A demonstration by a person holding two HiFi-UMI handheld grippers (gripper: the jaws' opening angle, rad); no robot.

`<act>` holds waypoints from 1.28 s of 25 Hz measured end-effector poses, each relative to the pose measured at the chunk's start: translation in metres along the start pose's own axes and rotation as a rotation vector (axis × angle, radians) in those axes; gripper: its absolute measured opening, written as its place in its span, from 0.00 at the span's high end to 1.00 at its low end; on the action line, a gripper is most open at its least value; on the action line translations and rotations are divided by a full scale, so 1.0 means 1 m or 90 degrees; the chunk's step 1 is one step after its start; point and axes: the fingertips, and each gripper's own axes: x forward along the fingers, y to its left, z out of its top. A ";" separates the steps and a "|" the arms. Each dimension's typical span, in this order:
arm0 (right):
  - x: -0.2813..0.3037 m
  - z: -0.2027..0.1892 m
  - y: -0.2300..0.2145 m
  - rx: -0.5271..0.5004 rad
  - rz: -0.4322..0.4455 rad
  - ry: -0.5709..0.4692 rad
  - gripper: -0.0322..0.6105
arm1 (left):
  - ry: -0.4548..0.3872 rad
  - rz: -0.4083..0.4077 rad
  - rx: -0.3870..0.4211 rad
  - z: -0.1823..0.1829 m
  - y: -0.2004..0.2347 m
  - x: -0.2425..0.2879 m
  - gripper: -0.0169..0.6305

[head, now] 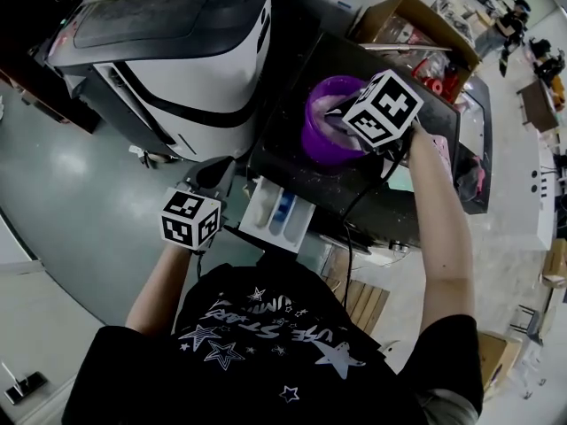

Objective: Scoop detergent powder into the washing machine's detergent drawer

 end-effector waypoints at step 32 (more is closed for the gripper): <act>-0.019 0.008 0.007 0.224 0.131 -0.057 0.89 | 0.002 -0.028 0.006 -0.007 0.005 -0.012 0.97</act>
